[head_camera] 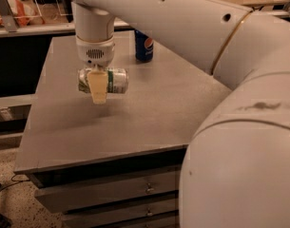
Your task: Knock 7up can over
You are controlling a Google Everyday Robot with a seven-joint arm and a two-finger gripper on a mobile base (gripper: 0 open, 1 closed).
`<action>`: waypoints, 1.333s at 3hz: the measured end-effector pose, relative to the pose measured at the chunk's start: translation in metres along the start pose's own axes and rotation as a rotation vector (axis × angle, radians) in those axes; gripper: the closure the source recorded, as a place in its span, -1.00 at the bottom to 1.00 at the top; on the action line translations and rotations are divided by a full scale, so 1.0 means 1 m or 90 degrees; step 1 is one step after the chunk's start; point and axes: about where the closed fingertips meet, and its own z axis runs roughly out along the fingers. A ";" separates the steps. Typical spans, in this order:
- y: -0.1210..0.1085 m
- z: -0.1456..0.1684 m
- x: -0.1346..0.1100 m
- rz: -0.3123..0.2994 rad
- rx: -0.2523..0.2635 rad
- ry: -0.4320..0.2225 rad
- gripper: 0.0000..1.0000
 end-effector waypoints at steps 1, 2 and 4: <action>0.004 0.008 0.004 -0.001 0.012 0.046 1.00; 0.004 0.015 0.003 -0.005 0.026 0.066 1.00; 0.005 0.026 0.008 -0.003 0.045 0.078 1.00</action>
Offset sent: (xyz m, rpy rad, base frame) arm -0.0073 -0.0052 -0.0222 -0.1526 -0.0650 0.0061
